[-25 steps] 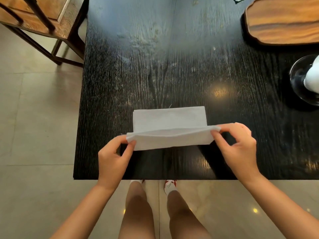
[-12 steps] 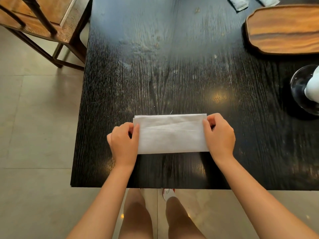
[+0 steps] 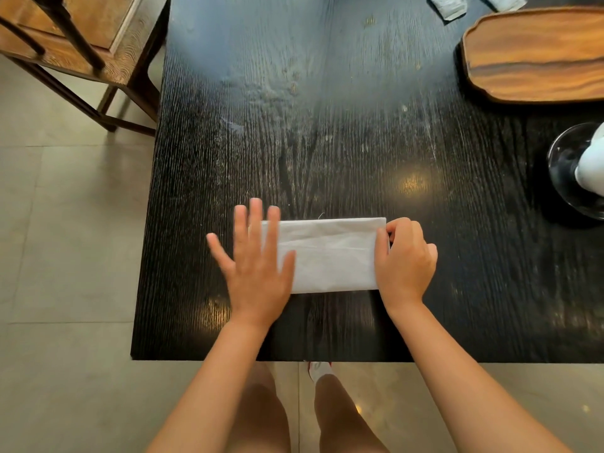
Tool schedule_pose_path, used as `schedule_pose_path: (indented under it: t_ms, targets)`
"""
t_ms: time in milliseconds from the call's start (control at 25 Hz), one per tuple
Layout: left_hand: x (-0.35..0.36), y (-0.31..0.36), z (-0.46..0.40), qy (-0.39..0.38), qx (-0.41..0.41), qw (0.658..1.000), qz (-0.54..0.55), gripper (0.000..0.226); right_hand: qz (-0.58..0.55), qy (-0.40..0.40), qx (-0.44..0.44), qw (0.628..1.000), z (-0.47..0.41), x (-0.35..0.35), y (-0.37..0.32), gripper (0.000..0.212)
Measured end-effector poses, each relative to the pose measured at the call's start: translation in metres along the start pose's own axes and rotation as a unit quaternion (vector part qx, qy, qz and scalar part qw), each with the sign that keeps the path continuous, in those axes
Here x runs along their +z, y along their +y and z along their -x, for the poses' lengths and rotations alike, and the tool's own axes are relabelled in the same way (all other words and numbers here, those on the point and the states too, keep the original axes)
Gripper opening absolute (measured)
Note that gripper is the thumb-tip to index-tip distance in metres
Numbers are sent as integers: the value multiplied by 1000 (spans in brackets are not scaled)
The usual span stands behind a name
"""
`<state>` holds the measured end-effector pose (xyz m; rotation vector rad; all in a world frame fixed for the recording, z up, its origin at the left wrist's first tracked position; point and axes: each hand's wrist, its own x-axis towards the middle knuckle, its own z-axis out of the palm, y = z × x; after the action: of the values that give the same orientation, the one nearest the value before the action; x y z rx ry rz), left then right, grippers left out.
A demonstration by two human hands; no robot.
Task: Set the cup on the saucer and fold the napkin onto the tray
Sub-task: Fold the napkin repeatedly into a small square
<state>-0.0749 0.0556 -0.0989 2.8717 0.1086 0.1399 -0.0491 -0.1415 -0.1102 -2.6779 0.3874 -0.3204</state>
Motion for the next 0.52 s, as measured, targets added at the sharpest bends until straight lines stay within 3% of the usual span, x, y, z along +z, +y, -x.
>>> schedule_pose_path:
  t_ms: [80, 160, 240, 320, 400, 520]
  targets:
    - [10, 1, 3, -61, 59, 995, -43, 61, -10, 2, -12, 1000, 0, -1, 0, 14]
    - [17, -5, 2, -88, 34, 994, -57, 61, -30, 7, 6, 1000, 1, -5, -3, 7]
    - [19, -7, 2, -91, 18, 993, -70, 61, 3, 12, 13, 1000, 7, -8, -14, 28]
    - [19, -4, 2, -92, 19, 993, -75, 61, 48, -22, -88, 995, 18, -6, -33, 47]
    - [19, -4, 2, -88, 23, 993, -73, 60, 72, -114, -210, 968, 31, 7, -48, 54]
    - [20, -6, 1, -84, 26, 993, -75, 59, 107, -204, -277, 933, 33, 24, -49, 57]
